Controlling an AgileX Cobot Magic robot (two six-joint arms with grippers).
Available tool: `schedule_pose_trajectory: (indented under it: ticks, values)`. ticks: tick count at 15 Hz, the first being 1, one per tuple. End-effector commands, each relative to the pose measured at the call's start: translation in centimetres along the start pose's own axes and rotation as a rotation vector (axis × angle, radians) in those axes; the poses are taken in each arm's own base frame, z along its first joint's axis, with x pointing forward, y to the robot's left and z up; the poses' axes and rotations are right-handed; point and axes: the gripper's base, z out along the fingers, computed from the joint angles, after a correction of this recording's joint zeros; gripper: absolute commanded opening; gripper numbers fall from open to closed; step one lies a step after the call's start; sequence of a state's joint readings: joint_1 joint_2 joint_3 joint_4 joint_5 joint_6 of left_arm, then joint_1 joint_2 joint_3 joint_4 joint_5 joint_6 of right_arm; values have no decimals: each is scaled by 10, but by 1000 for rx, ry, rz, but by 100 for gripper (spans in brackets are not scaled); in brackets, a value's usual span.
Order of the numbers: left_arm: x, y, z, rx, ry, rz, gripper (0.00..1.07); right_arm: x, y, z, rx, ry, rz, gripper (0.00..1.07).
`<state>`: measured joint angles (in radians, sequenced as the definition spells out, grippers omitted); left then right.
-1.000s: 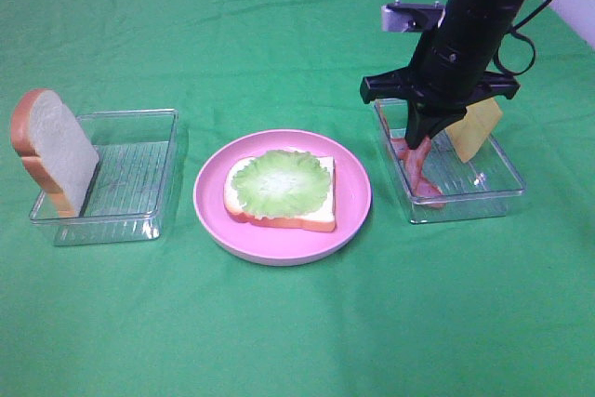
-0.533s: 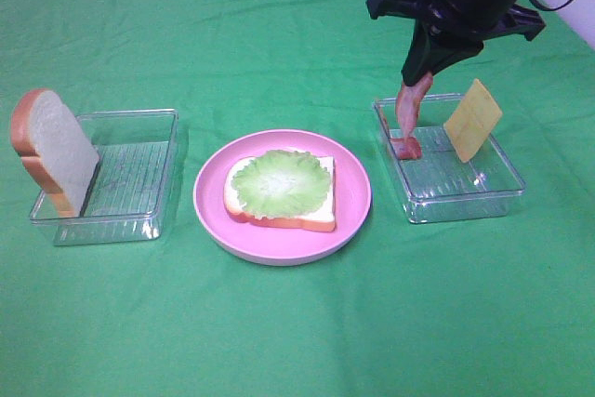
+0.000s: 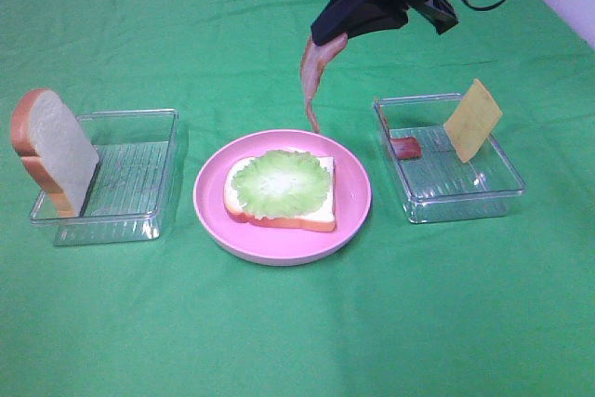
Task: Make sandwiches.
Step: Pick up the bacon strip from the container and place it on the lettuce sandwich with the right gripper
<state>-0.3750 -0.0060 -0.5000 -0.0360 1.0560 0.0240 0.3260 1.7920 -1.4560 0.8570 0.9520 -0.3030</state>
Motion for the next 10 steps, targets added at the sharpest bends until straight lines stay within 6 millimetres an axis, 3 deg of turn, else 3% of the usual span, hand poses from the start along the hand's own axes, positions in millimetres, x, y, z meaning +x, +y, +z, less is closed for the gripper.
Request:
schedule_pose_trajectory:
  ticks: [1, 2, 3, 10]
  values:
    - [1, 0, -2, 8, -30, 3, 78, -6, -6, 19, -112, 4, 28, 0]
    - [1, 0, -2, 8, -30, 3, 78, -7, -8, 24, -138, 5, 38, 0]
    - [1, 0, -2, 8, -30, 3, 78, -11, -14, 41, -244, 6, 79, 0]
    - [1, 0, -2, 8, -30, 3, 78, 5, -20, 121, -309, 116, 153, 0]
